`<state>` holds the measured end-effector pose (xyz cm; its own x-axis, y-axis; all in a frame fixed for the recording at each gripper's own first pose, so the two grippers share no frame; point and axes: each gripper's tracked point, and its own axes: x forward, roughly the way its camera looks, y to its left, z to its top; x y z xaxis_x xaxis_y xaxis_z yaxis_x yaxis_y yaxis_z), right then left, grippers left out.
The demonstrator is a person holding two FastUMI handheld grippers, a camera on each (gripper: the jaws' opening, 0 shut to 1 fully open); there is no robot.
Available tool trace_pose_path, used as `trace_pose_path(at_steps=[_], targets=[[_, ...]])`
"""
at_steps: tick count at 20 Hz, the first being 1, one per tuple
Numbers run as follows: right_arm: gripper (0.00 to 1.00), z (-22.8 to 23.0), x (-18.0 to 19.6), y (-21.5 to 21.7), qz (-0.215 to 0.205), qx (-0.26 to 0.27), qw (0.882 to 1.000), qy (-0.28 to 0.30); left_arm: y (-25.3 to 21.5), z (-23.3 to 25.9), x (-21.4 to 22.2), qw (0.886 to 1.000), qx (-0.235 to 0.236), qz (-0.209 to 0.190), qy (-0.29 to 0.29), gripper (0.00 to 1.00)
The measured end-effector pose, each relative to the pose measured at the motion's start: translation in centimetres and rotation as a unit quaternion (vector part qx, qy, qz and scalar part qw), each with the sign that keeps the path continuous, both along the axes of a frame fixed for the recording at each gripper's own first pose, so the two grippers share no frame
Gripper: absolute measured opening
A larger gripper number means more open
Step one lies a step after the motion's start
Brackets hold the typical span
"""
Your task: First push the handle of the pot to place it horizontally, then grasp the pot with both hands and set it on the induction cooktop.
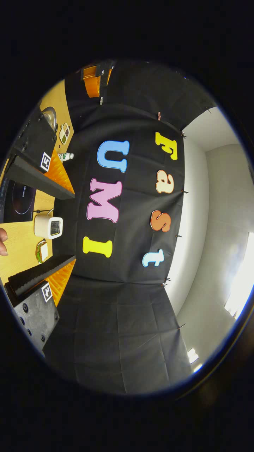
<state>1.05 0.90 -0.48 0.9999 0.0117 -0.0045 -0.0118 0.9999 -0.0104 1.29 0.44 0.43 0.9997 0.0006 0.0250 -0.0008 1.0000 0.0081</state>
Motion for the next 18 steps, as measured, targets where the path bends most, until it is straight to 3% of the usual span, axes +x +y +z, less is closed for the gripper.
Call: trace_pose_path(at_steps=[2,7,12,16,18], targets=[[0.98,-0.1,0.1,0.1,-0.001,-0.002,1.000,0.000,-0.4,0.1,0.2,1.000,-0.001,-0.008,-0.005,0.95],[0.98,-0.5,0.3,0.3,-0.006,-0.009,1.000,0.003,0.0,-0.7,-0.2,1.000,-0.011,-0.025,0.010,0.06],[0.98,-0.9,0.4,0.2,-0.010,-0.006,1.000,0.011,0.7,-4.9,0.3,0.993,-0.010,-0.069,0.099,0.05],[0.98,-1.2,0.6,0.3,-0.013,-0.013,1.000,0.016,2.1,-11.3,0.0,0.971,-0.010,-0.100,0.216,0.05],[0.98,-1.5,0.4,0.2,-0.016,-0.015,1.000,0.020,2.6,-14.6,-0.4,0.954,-0.002,-0.113,0.276,0.05]])
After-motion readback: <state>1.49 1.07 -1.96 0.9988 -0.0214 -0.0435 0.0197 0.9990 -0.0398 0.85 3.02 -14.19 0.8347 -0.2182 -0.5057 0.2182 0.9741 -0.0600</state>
